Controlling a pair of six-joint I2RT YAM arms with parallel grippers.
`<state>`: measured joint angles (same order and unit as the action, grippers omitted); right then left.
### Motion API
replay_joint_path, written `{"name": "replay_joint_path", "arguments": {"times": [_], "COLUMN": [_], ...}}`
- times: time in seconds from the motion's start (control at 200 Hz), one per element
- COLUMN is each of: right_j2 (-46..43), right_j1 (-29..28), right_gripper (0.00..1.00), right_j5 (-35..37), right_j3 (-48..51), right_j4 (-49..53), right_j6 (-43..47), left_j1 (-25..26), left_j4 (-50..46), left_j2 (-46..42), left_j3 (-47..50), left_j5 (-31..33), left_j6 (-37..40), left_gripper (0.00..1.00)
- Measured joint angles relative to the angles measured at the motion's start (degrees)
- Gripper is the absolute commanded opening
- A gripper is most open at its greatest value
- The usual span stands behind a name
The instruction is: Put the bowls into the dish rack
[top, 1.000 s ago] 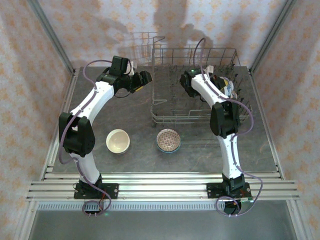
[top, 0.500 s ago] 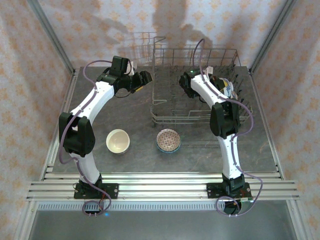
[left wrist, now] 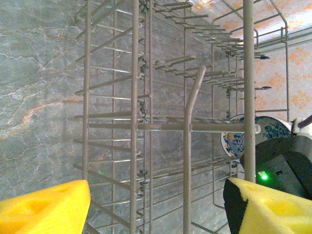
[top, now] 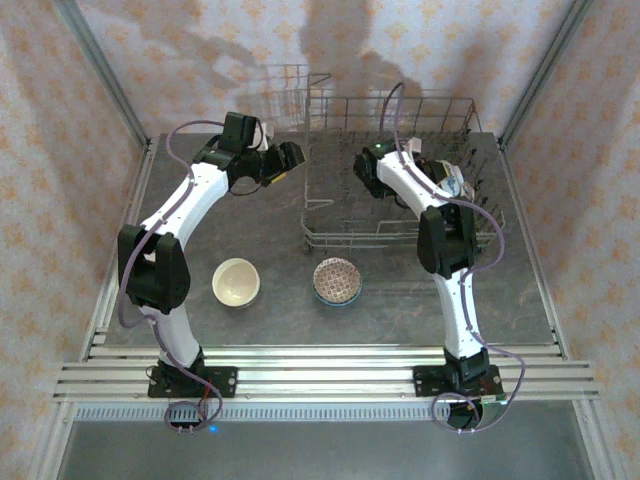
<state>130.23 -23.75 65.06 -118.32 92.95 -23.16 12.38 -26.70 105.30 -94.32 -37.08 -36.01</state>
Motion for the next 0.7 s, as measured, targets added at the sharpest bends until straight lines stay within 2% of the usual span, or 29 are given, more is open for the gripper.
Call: {"name": "replay_joint_path", "arguments": {"times": [0.255,0.34,0.511,0.701], "right_j2": [0.44,0.74,1.36,3.63], "right_j1": [-0.11,-0.11,-0.11,-0.07], "right_gripper": [0.29,0.36,0.4,0.38], "right_j5": [-2.91,-3.74,-5.92,-7.67], "right_j3": [0.15,0.15,0.11,0.04], "right_j4": [0.31,0.26,0.33,0.33], "right_j6": [0.04,0.0,-0.02,-0.61], "left_j1": [0.0,0.0,0.0,0.0], "left_j4": [0.0,0.04,0.37,0.52], "left_j2": [0.0,0.0,0.0,0.0], "left_j3": [0.02,0.09,0.33,0.57], "left_j5": [0.0,0.0,0.0,0.0], "left_j6": [-0.02,-0.02,-0.17,-0.2], "left_gripper": [0.74,0.74,0.74,0.74]}}
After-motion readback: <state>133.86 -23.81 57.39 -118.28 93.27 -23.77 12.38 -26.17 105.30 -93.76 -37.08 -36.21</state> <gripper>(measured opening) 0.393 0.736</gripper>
